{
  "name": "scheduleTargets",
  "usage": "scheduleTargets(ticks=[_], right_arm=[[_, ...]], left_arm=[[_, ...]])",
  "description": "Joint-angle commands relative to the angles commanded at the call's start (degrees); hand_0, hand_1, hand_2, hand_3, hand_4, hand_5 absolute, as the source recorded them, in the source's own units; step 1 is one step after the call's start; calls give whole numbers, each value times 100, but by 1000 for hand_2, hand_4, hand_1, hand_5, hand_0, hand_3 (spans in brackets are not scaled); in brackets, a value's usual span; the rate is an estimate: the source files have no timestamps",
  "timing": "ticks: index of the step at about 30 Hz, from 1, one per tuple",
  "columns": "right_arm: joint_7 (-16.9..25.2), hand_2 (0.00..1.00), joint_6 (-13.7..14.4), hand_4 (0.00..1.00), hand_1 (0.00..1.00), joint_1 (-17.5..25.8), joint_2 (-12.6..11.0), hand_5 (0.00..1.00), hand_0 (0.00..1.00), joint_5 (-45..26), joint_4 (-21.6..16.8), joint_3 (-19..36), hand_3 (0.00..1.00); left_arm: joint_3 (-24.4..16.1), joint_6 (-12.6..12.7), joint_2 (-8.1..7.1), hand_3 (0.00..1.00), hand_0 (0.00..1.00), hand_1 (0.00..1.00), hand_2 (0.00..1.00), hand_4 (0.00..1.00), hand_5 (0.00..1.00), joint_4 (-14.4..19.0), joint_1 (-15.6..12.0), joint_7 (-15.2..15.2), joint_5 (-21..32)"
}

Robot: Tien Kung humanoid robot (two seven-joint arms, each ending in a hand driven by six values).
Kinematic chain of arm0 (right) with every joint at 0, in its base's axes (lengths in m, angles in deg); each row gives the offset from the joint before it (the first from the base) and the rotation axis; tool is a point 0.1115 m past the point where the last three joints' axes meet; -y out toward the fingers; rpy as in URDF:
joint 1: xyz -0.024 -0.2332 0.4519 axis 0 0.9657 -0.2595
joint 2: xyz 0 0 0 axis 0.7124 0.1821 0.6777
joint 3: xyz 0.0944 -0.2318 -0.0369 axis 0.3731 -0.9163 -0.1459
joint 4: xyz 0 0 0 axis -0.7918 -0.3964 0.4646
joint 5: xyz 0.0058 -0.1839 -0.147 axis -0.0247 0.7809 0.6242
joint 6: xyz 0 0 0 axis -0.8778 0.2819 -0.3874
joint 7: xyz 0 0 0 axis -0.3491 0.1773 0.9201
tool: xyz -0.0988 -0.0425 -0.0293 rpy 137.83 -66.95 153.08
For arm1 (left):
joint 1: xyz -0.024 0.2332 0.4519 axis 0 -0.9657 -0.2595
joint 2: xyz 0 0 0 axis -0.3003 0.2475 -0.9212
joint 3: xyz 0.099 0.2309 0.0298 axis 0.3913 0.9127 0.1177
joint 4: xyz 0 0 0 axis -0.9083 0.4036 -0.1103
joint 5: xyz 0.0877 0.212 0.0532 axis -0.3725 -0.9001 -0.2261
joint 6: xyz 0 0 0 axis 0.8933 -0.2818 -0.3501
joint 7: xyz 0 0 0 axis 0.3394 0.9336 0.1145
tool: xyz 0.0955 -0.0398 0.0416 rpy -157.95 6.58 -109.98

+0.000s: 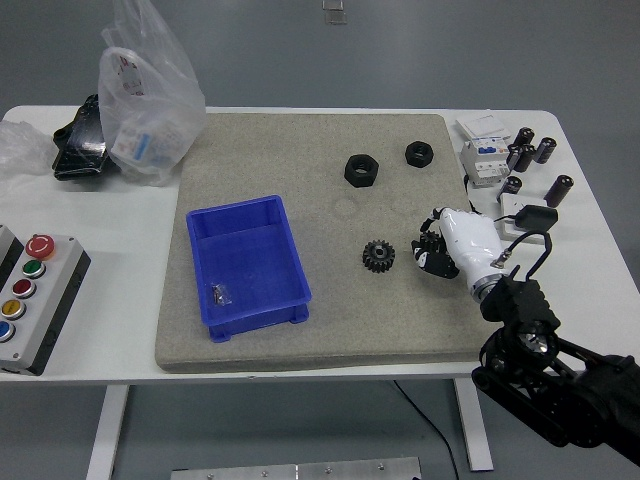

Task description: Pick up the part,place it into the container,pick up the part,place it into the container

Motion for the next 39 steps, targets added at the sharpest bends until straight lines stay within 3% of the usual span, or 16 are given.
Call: scheduleTargets(ticks=[5, 18, 19, 24, 25, 30, 31, 39], right_arm=[[52, 287, 81, 543, 385, -510, 96, 67, 379, -216, -39, -557, 535], [169, 290, 236, 525, 401, -1821, 769, 49, 396, -525, -232, -1922, 530], [189, 312, 222, 530, 417, -1890, 820, 50, 433, -575, -219, -2054, 549], [287, 312, -38, 530, 417, -2083, 979, 50, 433, -776, -144, -2451, 549], [298, 687, -118, 635, 590, -2111, 1004, 225, 555, -807, -130, -2497, 689], [299, 687, -382, 635, 590, -2177, 1077, 225, 555, -849, -85, -2566, 689], [300, 857, -407, 731, 723, -2178, 1082, 270, 632, -844, -83, -2556, 870], [363, 853, -405, 760, 727, -2150, 1086, 281, 634, -854, -101, -2495, 873]], left_arm=[[0, 5, -3, 693, 615, 638, 608, 722, 248, 0, 6, -14, -9], [17, 16, -2, 693, 615, 638, 608, 723, 248, 0, 4, -60, -32], [16, 17, -4, 692, 615, 638, 608, 723, 249, 0, 4, -63, -35], [21, 19, -16, 692, 615, 638, 608, 723, 249, 0, 11, -66, -43], [21, 20, -18, 692, 615, 638, 607, 722, 248, 0, 11, -68, -44], [13, 22, -28, 692, 615, 638, 607, 722, 248, 0, 15, -73, -56], [11, 23, -30, 692, 616, 638, 608, 722, 249, 0, 16, -72, -59], [7, 19, -30, 692, 616, 638, 608, 722, 249, 0, 19, -70, -69]])
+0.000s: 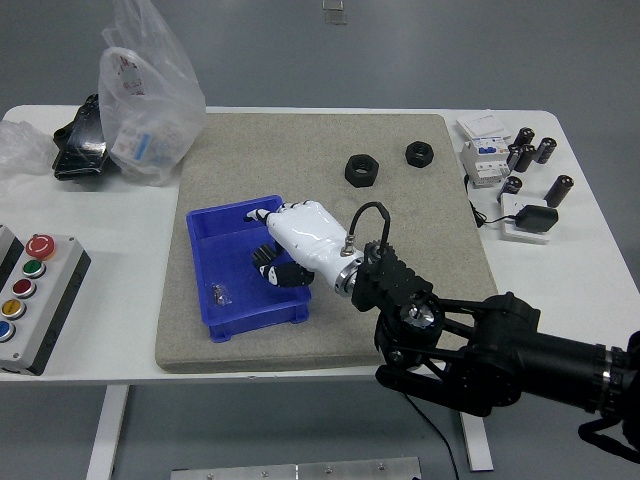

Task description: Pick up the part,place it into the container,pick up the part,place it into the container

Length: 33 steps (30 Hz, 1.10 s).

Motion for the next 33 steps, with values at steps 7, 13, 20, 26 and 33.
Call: scheduleTargets(ticks=[7, 13, 20, 26, 33], right_arm=[[37, 838, 29, 774, 718, 111, -39, 285, 633, -25, -39, 249, 866], [-103, 785, 122, 782, 676, 576, -391, 290, 584, -60, -193, 1075, 841], [-378, 790, -130, 801, 675, 1153, -941, 305, 558, -133, -195, 2098, 847], [-355, 814, -148, 984, 681, 1433, -955, 509, 554, -303, -153, 2411, 864], [-373, 818, -244, 995, 678, 1450, -950, 528, 557, -442, -31, 2240, 867]], left_arm=[[-8, -4, 1, 692, 616, 638, 608, 722, 249, 0, -3, 3, -16], [-24, -8, 13, 688, 616, 638, 608, 722, 249, 0, -6, 13, -27], [-69, -3, 21, 685, 616, 638, 608, 722, 249, 0, -13, 8, -61], [-50, -14, 31, 683, 616, 638, 608, 722, 249, 0, 2, 27, -64], [-44, -18, 24, 682, 617, 639, 607, 722, 249, 0, 11, 31, -74]])
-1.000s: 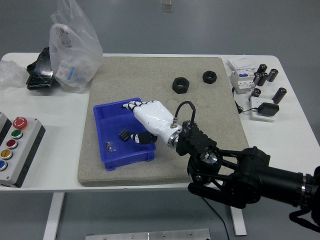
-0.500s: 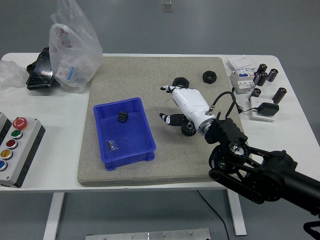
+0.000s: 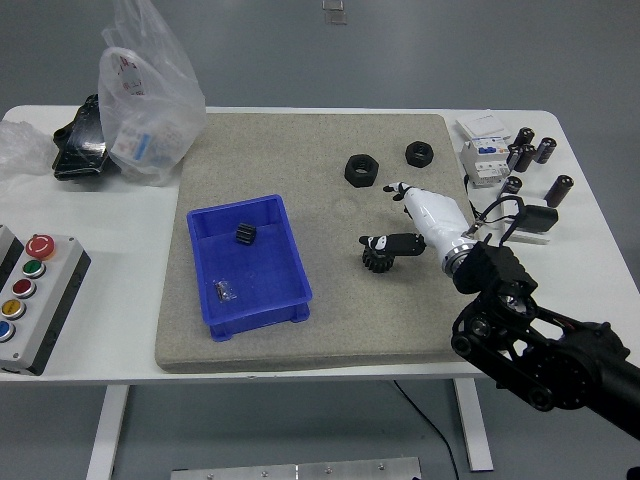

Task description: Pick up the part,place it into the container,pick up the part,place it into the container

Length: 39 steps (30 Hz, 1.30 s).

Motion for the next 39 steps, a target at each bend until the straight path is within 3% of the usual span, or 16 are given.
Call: scheduleTargets(ticks=[1, 12, 13, 18, 19, 24, 25, 39], right_arm=[[-4, 820, -15, 998, 671, 0, -14, 572, 548, -20, 4, -26, 864], [-112, 780, -160, 998, 658, -27, -90, 559, 541, 22, 119, -377, 845], [-132, 514, -165, 740, 490, -34, -90, 287, 455, 58, 137, -435, 672], [-194, 514, -136, 740, 490, -63, -70, 287, 455, 245, 183, -671, 672], [-199, 433, -114, 688, 435, -70, -66, 71, 422, 279, 190, -711, 641], [-190, 433, -10, 688, 435, -96, -58, 71, 422, 395, 221, -810, 641], [-185, 383, 5, 586, 427, -99, -59, 21, 427, 403, 229, -822, 577], [13, 376, 350, 582, 426, -211, -95, 9, 429, 438, 202, -890, 564]], left_arm=[[-2, 0, -1, 677, 616, 639, 608, 721, 247, 0, -1, -1, -3], [-3, 1, -5, 670, 617, 638, 607, 720, 248, 0, 3, -14, -8], [-1, 0, -6, 663, 617, 638, 608, 719, 247, 0, 5, -14, -8], [7, -5, -5, 663, 617, 638, 608, 719, 247, 0, 7, -17, -7], [9, -7, -6, 645, 617, 638, 608, 719, 247, 0, 9, -17, -8], [20, -17, -9, 645, 617, 638, 608, 719, 247, 0, 15, -10, -1], [20, -19, -9, 623, 617, 638, 607, 718, 247, 0, 15, -11, -1], [21, -21, -10, 628, 617, 638, 607, 717, 247, 0, 22, -12, 6]])
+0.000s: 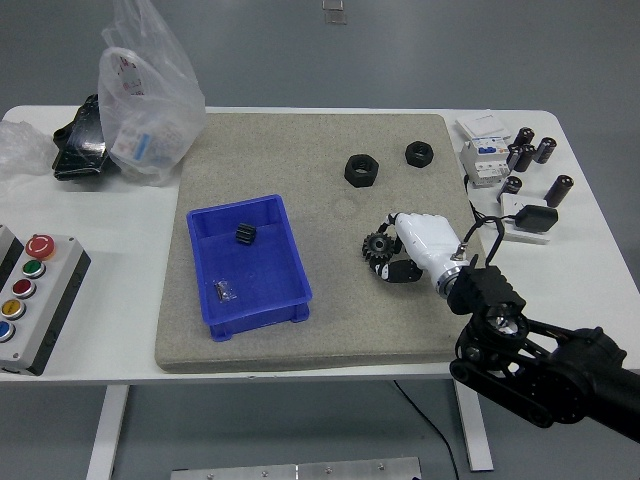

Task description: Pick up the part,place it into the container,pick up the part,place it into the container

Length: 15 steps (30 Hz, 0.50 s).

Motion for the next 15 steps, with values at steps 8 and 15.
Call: scheduleTargets(ticks=[8, 15], right_arm=[[16, 372, 67, 584, 425, -638, 177, 13, 428, 54, -286, -283, 561], [154, 370, 78, 586, 426, -1287, 673, 9, 435, -142, -516, -866, 560]], left_arm=[[1, 6, -2, 628, 618, 638, 605, 717, 251, 0, -8, -12, -3], [36, 4, -8, 627, 618, 638, 605, 717, 252, 0, 6, -20, 13]])
